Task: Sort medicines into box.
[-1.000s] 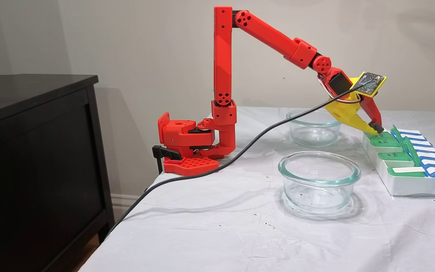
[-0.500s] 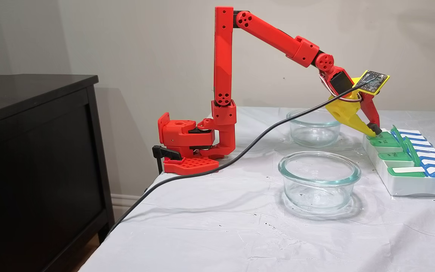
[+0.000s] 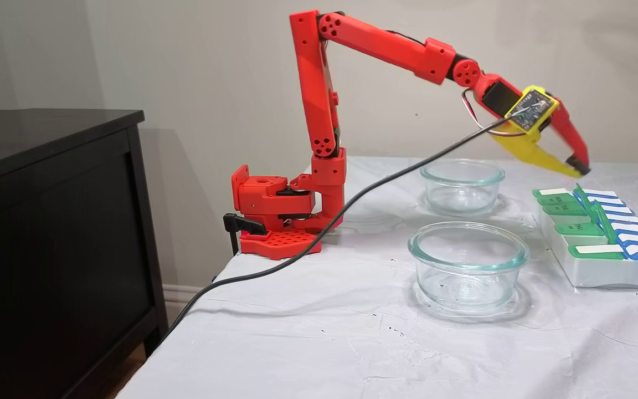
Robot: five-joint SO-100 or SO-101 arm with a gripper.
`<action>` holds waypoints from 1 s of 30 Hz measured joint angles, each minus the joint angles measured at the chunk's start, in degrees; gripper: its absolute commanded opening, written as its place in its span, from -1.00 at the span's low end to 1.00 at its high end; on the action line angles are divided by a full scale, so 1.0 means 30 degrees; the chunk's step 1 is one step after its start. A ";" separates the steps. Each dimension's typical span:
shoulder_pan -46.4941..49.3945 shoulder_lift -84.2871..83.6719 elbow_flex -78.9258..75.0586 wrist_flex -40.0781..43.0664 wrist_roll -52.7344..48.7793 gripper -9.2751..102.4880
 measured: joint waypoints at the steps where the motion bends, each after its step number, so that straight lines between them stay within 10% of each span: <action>1: 0.0117 0.0117 0.0000 -0.0059 0.0029 -0.84; 30: -0.0703 -0.2666 0.0820 -0.2607 -0.2578 -0.84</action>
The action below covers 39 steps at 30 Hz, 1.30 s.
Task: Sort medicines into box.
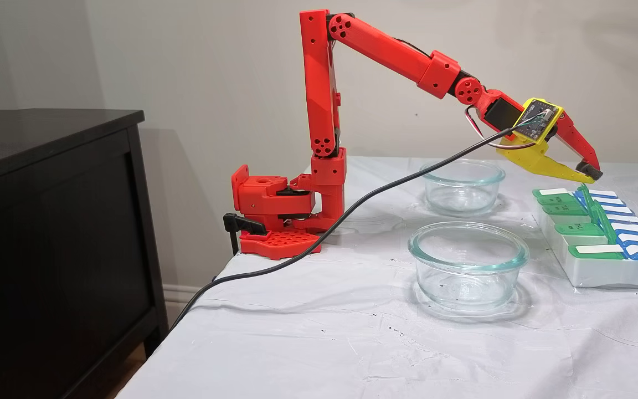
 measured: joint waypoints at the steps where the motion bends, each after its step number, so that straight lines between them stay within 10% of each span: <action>1: 0.0059 0.0000 0.0000 0.0059 -0.0088 -0.84; 18: 0.0820 -0.0029 0.0000 0.4277 -0.1465 -0.84; 39: -0.0029 0.0205 0.3135 0.1611 -0.4482 -0.84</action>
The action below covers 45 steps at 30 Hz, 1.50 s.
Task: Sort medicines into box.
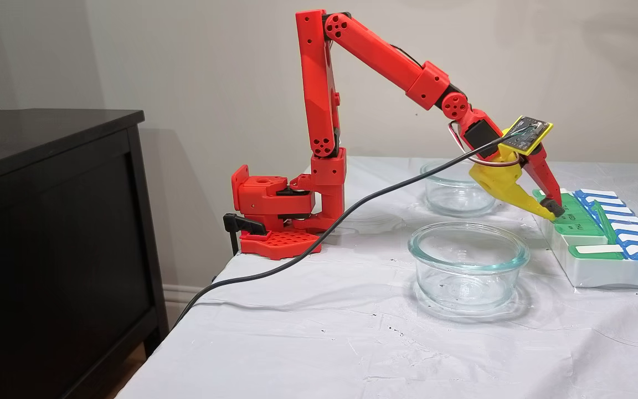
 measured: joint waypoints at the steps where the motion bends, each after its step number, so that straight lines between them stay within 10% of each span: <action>1: 0.0000 0.0000 0.0000 -0.0029 0.0029 -0.84; 20: 0.4541 0.4395 -0.1260 -0.1787 0.5068 -0.84; 45: 0.2959 -0.0937 -0.4102 -0.3135 0.3838 -0.84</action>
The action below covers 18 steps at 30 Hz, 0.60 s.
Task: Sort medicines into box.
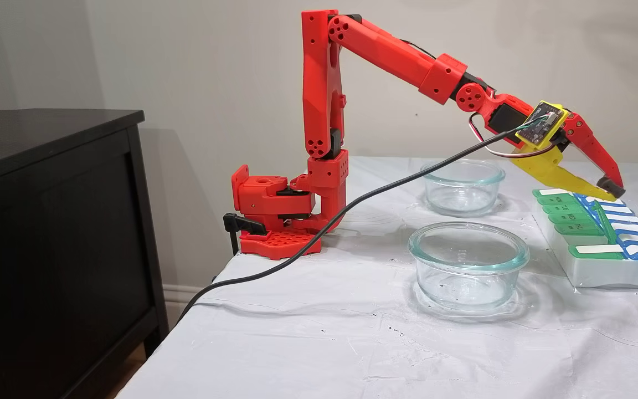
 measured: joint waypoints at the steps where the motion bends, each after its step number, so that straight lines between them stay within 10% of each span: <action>1: -0.0059 0.0000 0.0000 0.0088 0.0000 -0.84; 18: -0.0176 -0.0615 -0.0586 0.1523 0.0176 -0.84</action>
